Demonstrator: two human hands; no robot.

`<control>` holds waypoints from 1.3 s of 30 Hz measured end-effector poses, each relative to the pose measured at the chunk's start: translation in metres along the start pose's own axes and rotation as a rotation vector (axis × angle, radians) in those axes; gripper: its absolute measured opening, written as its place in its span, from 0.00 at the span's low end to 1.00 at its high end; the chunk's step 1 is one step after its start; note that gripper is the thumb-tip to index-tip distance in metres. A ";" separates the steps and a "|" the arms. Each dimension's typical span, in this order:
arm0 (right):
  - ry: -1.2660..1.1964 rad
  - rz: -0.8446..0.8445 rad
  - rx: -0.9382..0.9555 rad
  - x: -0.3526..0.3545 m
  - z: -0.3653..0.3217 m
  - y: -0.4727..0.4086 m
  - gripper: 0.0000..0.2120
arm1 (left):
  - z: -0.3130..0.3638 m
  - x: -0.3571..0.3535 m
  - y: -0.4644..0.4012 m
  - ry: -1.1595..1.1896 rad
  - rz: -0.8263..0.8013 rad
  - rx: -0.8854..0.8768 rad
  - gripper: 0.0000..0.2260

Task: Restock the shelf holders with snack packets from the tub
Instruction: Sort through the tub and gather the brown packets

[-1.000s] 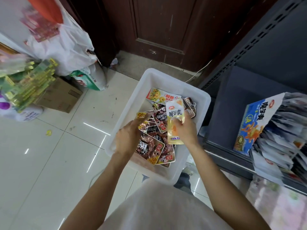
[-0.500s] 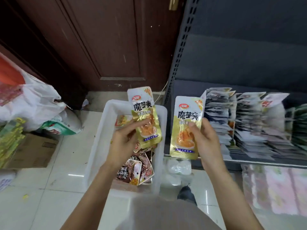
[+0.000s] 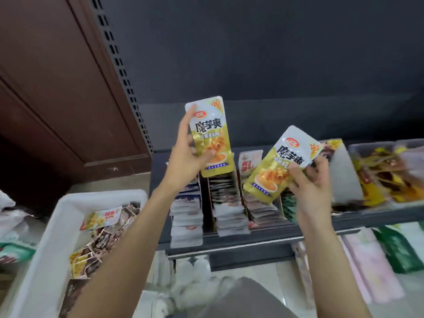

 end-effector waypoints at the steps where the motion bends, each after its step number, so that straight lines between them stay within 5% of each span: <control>1: -0.013 -0.005 -0.012 0.006 0.000 -0.006 0.12 | -0.008 -0.008 -0.006 -0.052 0.003 0.006 0.41; 13: -0.055 -0.048 -0.108 0.008 0.018 -0.036 0.07 | -0.044 -0.037 -0.011 -0.870 -0.205 -0.100 0.49; 18: -0.091 -0.062 -0.045 -0.009 0.006 -0.053 0.09 | -0.023 -0.037 -0.004 -0.999 -0.186 -0.392 0.10; 23: -0.060 -0.186 0.087 -0.033 -0.002 -0.061 0.12 | -0.029 -0.034 0.024 -1.085 -0.122 -0.330 0.05; 34: 0.921 -0.635 0.469 -0.095 0.064 -0.055 0.05 | -0.042 -0.032 0.023 -1.248 -0.128 -0.035 0.11; 39: 1.076 -0.542 0.809 -0.094 0.049 -0.052 0.03 | -0.033 -0.029 0.026 -1.188 -0.042 -0.066 0.09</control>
Point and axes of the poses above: each hand's wrist, its own y-axis away from the middle knuckle, its own x-axis out of the back of the hand, z = x × y, the point moved 5 cm from there along -y, towards the middle knuckle, and after that the axes turned 1 degree about y, right-handed, at the moved point
